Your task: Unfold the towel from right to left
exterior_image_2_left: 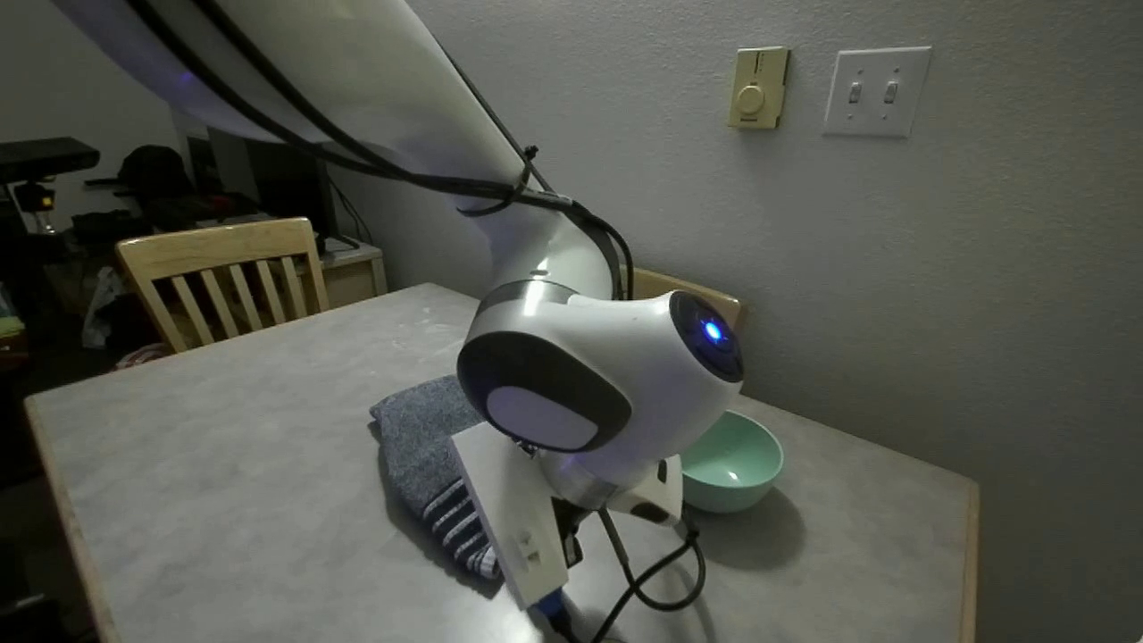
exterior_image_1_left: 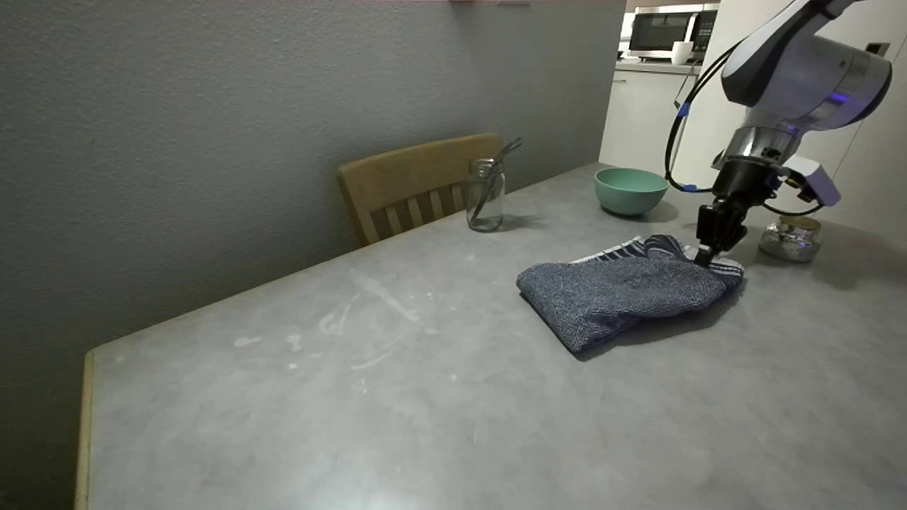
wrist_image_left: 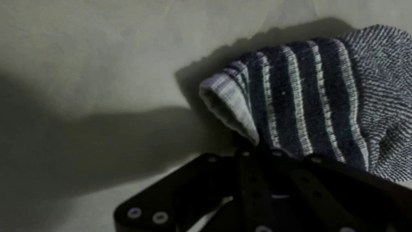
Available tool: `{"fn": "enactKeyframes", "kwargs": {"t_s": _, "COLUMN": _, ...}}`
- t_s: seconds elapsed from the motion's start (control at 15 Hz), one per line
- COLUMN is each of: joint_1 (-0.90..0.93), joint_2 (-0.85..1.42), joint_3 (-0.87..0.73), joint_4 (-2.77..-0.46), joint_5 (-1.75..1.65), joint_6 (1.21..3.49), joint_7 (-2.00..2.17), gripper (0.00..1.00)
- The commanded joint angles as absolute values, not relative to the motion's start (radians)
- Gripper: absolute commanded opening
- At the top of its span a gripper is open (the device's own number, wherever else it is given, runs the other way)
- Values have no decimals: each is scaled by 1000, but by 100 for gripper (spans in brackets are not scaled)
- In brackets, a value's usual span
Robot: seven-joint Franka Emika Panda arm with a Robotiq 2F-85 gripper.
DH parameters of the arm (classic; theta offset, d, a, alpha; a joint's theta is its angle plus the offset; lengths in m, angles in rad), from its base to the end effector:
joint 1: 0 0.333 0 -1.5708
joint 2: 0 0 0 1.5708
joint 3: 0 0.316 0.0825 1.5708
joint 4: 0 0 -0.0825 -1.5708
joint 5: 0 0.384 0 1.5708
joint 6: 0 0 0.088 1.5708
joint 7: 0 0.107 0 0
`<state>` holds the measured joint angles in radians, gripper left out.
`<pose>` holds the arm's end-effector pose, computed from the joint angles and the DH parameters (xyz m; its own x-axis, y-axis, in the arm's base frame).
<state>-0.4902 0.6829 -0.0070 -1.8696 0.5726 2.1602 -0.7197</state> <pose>0.5298 -0.2628 0.1236 0.9792 -0.1577 -0.1275 -0.2010 -0.8381 -0.5072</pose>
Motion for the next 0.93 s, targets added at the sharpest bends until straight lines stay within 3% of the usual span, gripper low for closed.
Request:
{"fn": "enactKeyframes", "kwargs": {"t_s": 0.0, "joint_1": -455, "joint_2": 610, "joint_3": -24, "joint_4": -1921, "joint_5": 541, "joint_6": 2187, "joint_7": -700, "gripper": 1}}
{"fn": "enactKeyframes", "kwargs": {"t_s": 0.47, "joint_1": -322, "joint_2": 456, "joint_3": -30, "joint_4": -1974, "joint_5": 385, "joint_6": 2221, "joint_7": -476, "gripper": 1}}
{"fn": "enactKeyframes", "kwargs": {"t_s": 0.87, "joint_1": -159, "joint_2": 461, "joint_3": 56, "joint_4": -1878, "joint_5": 388, "joint_6": 2238, "joint_7": -303, "gripper": 1}}
